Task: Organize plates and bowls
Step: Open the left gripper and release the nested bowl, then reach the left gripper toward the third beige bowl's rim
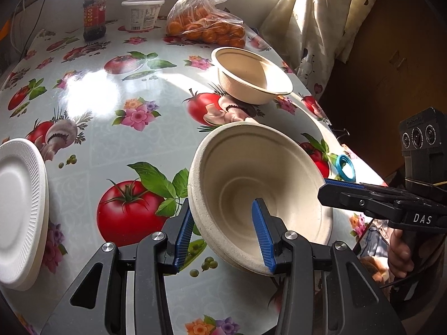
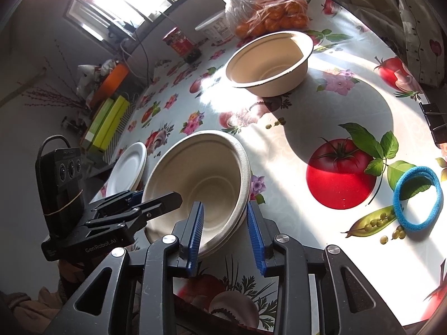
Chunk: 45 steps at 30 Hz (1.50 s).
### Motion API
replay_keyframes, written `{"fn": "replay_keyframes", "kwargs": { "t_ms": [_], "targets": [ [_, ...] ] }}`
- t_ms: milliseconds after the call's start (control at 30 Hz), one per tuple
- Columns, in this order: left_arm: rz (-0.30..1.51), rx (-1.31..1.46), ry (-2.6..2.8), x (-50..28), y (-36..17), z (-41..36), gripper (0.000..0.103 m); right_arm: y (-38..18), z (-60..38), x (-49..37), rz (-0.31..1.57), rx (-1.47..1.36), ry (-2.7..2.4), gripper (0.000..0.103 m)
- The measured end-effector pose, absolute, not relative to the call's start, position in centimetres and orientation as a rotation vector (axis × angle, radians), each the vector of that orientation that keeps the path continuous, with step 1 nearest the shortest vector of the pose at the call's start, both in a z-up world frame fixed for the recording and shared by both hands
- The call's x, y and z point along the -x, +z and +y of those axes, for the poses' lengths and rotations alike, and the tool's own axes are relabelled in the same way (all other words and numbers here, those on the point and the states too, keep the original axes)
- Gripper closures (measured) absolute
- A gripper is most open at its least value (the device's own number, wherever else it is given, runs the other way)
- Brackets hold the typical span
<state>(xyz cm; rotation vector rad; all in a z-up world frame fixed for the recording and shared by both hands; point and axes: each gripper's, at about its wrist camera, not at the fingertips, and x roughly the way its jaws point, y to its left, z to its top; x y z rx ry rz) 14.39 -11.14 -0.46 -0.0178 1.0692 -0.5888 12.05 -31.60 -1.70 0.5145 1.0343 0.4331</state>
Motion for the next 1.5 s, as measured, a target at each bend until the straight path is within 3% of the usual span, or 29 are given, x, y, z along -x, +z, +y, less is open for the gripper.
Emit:
{"fn": "replay_keyframes", "kwargs": {
  "t_ms": [700,1500],
  "targets": [
    [1.071,0.017,-0.613,-16.7,-0.4,-10.3,0.060,-1.8,-32.1,-15.0,1.027,-0.513,0.412,0.070],
    [0.935,0.073,-0.579,-20.7,6.9,-6.3,0.060,3.9,-38.6,-14.6,0.829,-0.381,0.223,0.070]
  ]
}}
